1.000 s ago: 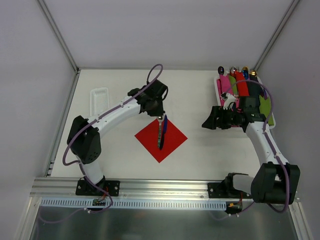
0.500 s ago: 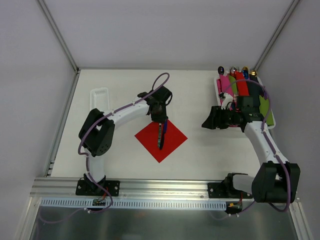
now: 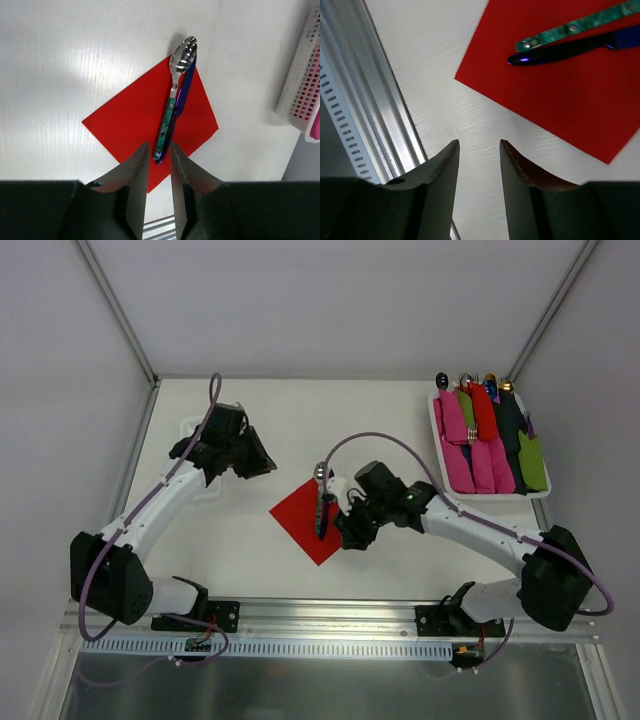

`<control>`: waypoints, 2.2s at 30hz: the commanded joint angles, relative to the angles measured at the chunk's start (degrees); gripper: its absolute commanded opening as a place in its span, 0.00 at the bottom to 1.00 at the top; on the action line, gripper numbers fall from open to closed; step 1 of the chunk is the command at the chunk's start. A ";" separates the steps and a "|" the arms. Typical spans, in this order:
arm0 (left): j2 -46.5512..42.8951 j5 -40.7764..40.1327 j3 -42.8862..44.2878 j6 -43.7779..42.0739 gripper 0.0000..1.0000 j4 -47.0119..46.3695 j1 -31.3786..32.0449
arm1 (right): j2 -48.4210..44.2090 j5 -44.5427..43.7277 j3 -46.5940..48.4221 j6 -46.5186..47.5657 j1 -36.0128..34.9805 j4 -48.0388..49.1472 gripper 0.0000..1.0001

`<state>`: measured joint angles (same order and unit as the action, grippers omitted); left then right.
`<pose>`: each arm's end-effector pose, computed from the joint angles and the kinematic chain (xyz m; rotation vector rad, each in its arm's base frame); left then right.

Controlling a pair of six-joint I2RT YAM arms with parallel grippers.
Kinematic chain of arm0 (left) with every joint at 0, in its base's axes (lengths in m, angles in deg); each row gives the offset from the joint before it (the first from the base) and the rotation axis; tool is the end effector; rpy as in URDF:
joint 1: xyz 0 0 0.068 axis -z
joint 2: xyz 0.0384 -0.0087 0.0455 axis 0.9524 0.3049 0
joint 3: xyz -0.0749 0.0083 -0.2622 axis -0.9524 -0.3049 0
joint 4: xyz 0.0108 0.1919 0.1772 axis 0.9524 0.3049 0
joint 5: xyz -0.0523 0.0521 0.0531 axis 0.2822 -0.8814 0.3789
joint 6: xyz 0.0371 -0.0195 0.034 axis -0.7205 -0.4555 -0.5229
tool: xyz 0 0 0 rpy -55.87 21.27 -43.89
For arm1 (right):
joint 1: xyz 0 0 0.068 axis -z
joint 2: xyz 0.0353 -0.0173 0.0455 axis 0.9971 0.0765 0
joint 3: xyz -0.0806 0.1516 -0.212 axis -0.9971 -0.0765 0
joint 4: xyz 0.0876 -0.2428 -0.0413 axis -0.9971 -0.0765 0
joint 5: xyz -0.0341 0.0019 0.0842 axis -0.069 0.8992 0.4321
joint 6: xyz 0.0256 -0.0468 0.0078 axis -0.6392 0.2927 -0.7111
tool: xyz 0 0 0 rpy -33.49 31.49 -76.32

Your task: Place the utensils on the paper napkin and roll it up

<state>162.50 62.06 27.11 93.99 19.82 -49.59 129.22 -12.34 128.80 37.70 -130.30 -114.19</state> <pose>0.2778 -0.1204 0.2982 -0.3565 2.3945 -0.6819 0.1822 0.2019 0.2448 -1.6001 1.8494 0.6784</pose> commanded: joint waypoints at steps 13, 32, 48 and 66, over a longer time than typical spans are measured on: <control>-9.22 8.48 -7.55 -0.75 0.40 -0.05 -5.34 | 12.01 -17.34 3.63 9.01 -20.35 10.69 0.43; -11.24 10.33 -9.05 -2.34 0.49 0.21 -8.85 | 22.91 -17.96 6.18 10.51 -22.46 13.60 0.43; -12.47 10.94 -9.31 -3.56 0.50 0.74 -10.44 | 22.48 -15.15 6.70 9.10 -22.37 9.65 0.02; -13.08 10.77 -12.65 -4.62 0.75 -0.31 -10.35 | 23.61 -2.58 15.23 14.90 -11.49 1.47 0.00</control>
<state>150.54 72.00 15.29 90.93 20.06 -59.60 152.48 -19.14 141.54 50.29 -143.04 -110.35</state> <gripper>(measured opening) 0.753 0.010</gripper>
